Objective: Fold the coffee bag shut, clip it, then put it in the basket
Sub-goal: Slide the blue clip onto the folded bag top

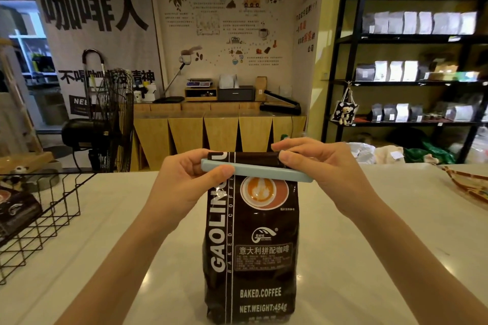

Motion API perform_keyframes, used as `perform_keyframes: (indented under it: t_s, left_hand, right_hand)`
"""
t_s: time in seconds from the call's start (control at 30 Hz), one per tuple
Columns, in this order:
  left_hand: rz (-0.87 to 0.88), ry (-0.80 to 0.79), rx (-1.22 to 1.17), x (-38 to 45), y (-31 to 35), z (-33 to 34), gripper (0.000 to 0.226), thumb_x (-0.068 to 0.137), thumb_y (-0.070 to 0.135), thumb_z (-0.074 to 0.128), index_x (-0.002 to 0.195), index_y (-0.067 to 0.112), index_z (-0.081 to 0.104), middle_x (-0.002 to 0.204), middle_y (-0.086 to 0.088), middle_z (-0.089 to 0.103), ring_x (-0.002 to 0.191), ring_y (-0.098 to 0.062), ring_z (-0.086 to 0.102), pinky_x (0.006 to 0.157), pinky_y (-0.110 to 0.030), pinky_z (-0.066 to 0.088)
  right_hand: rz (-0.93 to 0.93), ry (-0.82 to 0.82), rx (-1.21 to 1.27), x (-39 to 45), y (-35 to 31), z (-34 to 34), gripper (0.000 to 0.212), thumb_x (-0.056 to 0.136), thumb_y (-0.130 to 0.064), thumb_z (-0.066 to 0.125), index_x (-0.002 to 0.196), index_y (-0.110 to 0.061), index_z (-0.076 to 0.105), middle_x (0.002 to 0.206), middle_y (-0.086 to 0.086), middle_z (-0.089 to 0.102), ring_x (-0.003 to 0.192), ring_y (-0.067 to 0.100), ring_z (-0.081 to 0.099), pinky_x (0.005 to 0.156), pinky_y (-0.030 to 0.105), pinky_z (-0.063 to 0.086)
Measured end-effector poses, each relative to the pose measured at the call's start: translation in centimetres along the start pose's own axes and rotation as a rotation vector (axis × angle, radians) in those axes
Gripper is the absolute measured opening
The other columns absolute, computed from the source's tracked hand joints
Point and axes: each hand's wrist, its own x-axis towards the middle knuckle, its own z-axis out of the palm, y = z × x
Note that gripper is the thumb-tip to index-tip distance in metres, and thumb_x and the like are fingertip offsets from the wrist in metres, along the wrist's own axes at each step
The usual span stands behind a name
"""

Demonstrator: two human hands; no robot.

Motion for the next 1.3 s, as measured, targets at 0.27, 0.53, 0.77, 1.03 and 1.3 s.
perform_keyframes:
  t_s: [0.27, 0.53, 0.77, 1.03, 1.3]
  left_hand:
    - [-0.056, 0.134, -0.128, -0.2, -0.9, 1.0, 0.016, 0.061, 0.025, 0.063, 0.075, 0.017, 0.064, 0.062, 0.0, 0.073, 0.059, -0.014, 0.068, 0.052, -0.018, 0.055]
    - [-0.017, 0.115, -0.156, -0.3, -0.7, 1.0, 0.013, 0.058, 0.03, 0.067, 0.07, 0.025, 0.068, 0.063, 0.0, 0.073, 0.059, -0.013, 0.069, 0.05, -0.017, 0.053]
    - [-0.082, -0.053, 0.046, 0.4, 0.6, -0.4, 0.022, 0.051, 0.04, 0.077, 0.066, 0.028, 0.065, 0.066, 0.002, 0.073, 0.065, -0.016, 0.069, 0.052, -0.016, 0.054]
    - [0.353, -0.135, 0.793, 0.2, 5.1, 3.6, 0.045, 0.071, 0.059, 0.049, 0.107, 0.034, 0.059, 0.099, 0.017, 0.065, 0.09, 0.005, 0.058, 0.076, -0.02, 0.049]
    - [0.286, -0.272, 0.863, 3.5, 5.2, 6.4, 0.017, 0.079, 0.034, 0.06, 0.087, 0.024, 0.071, 0.061, 0.019, 0.058, 0.058, 0.0, 0.055, 0.056, -0.01, 0.042]
  right_hand:
    - [0.051, -0.112, -0.084, 0.0, -0.2, -0.9, 0.031, 0.075, -0.049, 0.05, 0.091, -0.03, 0.069, 0.085, -0.002, 0.072, 0.087, 0.013, 0.066, 0.076, 0.021, 0.053]
    - [0.13, -0.185, 0.022, 0.1, 0.1, -1.8, 0.023, 0.057, -0.034, 0.071, 0.078, -0.027, 0.067, 0.07, -0.011, 0.073, 0.077, 0.01, 0.071, 0.059, 0.017, 0.055]
    - [0.133, -0.13, -0.017, -0.4, 0.3, -2.1, 0.025, 0.054, -0.038, 0.075, 0.076, -0.029, 0.068, 0.071, -0.005, 0.071, 0.083, 0.027, 0.066, 0.081, 0.039, 0.053]
    - [0.074, -0.137, -0.016, -0.6, -1.0, -1.5, 0.033, 0.054, -0.04, 0.069, 0.082, -0.022, 0.069, 0.083, 0.017, 0.07, 0.09, 0.04, 0.062, 0.081, 0.047, 0.049]
    - [0.101, -0.14, 0.016, -1.1, -0.6, -1.7, 0.042, 0.06, -0.03, 0.07, 0.096, -0.012, 0.061, 0.096, 0.027, 0.068, 0.092, 0.04, 0.064, 0.087, 0.052, 0.049]
